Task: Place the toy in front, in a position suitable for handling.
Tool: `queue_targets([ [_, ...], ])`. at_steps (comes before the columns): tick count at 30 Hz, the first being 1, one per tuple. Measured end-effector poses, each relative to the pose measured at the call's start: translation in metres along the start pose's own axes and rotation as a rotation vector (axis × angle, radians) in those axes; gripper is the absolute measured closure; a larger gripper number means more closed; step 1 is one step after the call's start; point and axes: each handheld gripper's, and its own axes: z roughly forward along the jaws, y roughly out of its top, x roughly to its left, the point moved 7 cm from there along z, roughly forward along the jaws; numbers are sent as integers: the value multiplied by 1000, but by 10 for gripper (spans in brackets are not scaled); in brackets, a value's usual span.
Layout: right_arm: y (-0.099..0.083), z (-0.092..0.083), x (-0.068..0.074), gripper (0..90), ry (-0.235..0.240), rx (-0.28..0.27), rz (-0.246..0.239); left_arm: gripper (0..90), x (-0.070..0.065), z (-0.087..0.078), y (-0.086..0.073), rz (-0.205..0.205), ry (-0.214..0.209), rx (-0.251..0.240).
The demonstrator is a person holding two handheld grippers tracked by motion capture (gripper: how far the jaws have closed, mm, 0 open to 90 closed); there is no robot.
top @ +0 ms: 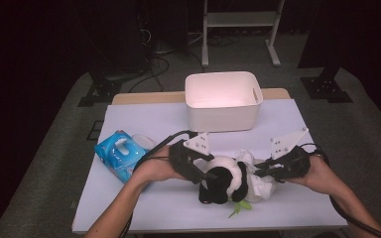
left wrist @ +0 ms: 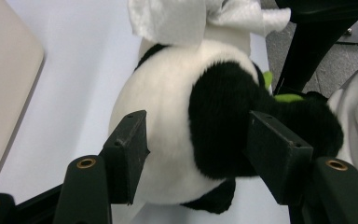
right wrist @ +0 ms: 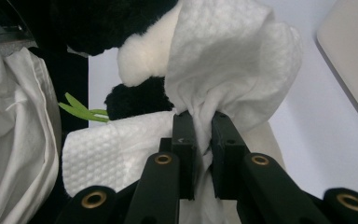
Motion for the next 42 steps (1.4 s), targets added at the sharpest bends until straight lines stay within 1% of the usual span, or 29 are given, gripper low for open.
queue_targets([
  [2, -2, -2, -1, 810, -4, -2, 9, 381, 0, 1, -3, -5, -3, 3],
  [3, -2, -2, -2, 811, -4, -7, 4, 381, -1, 4, -5, -12, -12, 2],
  [4, -3, -2, -1, 810, 0, -8, 16, 381, -1, 7, -6, -16, -17, 3],
  [5, -3, -2, -1, 810, 4, -10, 24, 381, -2, 10, -7, -15, -14, 2],
  [7, -1, -1, 0, 810, 3, -13, 13, 388, -1, 15, -8, -24, -7, -12],
  [9, 3, 1, 1, 810, 2, -12, 11, 401, 0, 17, -7, -24, 6, -33],
  [10, 5, 3, 2, 810, 8, -13, 2, 403, 0, 18, -6, -23, 9, -37],
  [11, 7, 4, 3, 810, 13, -8, 4, 404, 0, 21, -5, -18, 7, -37],
  [12, 10, 9, 4, 810, 18, 6, -14, 405, -1, 23, -5, -14, 9, -34],
  [13, 11, 11, 5, 810, 22, 16, -14, 405, 0, 25, -3, -1, 17, -21],
  [14, 14, 14, 6, 810, 17, 26, -28, 405, 0, 25, -2, 1, 24, -16],
  [15, 15, 15, 5, 811, 15, 28, -28, 405, 1, 26, -2, 4, 27, -11],
  [17, 16, 15, 5, 810, 16, 22, -24, 405, 1, 27, -1, 3, 29, -20],
  [18, 16, 14, 5, 811, 18, 22, -15, 406, 1, 27, -1, 7, 28, -20],
  [20, 18, 12, 5, 811, 22, 12, -15, 406, 0, 29, 1, 12, 26, -26],
  [21, 19, 12, 5, 811, 25, 2, -16, 406, 0, 30, 3, 17, 26, -23],
  [23, 24, 10, 6, 810, 27, 1, -23, 406, 0, 32, 5, 26, 25, -20],
  [24, 28, 10, 7, 811, 33, -11, -32, 406, -1, 33, 7, 29, 25, -20],
  [25, 32, 10, 8, 810, 43, -19, -26, 406, -1, 34, 8, 38, 25, -15],
  [26, 35, 11, 8, 811, 44, -15, -41, 405, -1, 34, 9, 39, 24, -11],
  [27, 37, 12, 8, 810, 44, -14, -41, 406, -1, 35, 10, 41, 22, -10],
  [31, 50, 21, 10, 810, 54, -7, -69, 404, 0, 36, 10, 49, 27, 1],
  [34, 58, 29, 11, 810, 53, 6, -85, 402, 1, 37, 9, 43, 29, 2],
  [38, 66, 38, 13, 810, 71, 2, -98, 400, 0, 38, 9, 43, 27, -1],
  [40, 70, 44, 14, 810, 83, 7, -110, 400, 0, 38, 8, 47, 27, 8],
  [41, 70, 45, 15, 810, 83, 13, -112, 401, 0, 38, 7, 41, 27, 12],
  [42, 70, 46, 14, 810, 79, 16, -115, 402, 0, 38, 7, 33, 26, 4],
])
